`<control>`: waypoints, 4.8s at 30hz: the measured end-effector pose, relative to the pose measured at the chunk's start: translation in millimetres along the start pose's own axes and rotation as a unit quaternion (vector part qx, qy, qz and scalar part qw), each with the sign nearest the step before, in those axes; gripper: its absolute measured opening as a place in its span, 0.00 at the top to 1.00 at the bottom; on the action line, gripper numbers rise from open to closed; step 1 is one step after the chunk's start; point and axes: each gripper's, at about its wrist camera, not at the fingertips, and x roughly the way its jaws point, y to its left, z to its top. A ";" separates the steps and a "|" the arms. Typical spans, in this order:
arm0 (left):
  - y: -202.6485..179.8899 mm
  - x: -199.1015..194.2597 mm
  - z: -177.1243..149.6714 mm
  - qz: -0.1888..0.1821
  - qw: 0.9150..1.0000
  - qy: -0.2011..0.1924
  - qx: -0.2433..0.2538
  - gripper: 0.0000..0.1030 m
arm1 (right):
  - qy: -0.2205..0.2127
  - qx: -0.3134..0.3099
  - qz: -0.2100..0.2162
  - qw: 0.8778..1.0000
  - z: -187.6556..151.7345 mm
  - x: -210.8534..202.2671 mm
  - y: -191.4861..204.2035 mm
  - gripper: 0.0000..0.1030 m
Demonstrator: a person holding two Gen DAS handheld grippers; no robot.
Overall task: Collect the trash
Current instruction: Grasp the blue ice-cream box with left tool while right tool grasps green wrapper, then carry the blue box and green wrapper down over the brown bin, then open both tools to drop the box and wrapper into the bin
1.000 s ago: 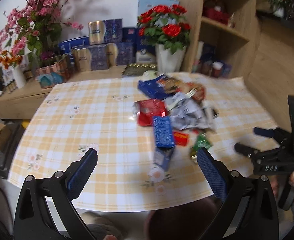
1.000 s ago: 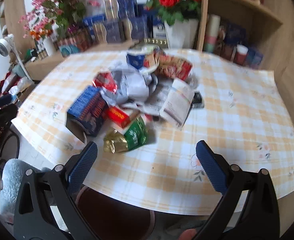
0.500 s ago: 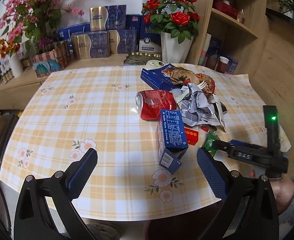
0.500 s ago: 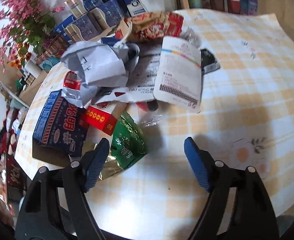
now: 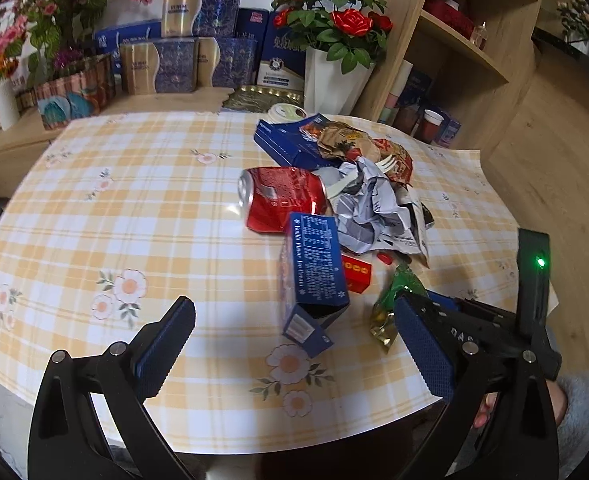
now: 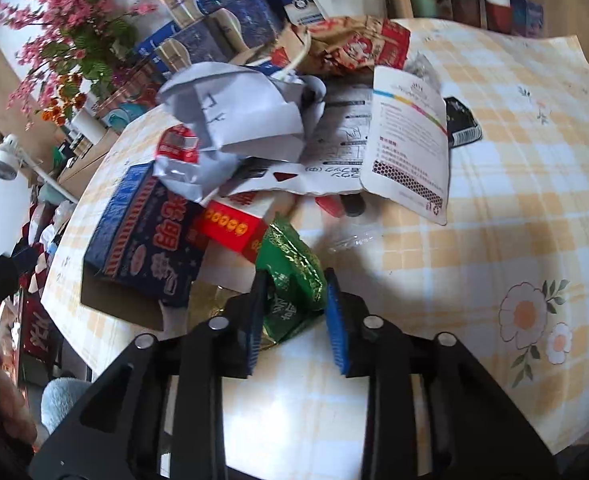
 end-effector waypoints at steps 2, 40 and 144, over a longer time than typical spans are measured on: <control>-0.8 6.9 2.5 -0.010 1.000 0.006 -0.006 0.06 | -0.008 -0.005 0.003 1.000 -2.6 -7.5 0.0 0.72; -16.5 -2.7 -52.5 -0.073 0.995 0.054 0.038 0.65 | -0.099 -0.008 0.003 0.995 -58.4 -109.4 -11.1 0.73; 38.6 -59.1 -162.0 0.069 0.995 -0.064 -0.028 0.06 | 0.086 -0.134 -0.013 0.987 -177.5 -26.0 22.0 0.11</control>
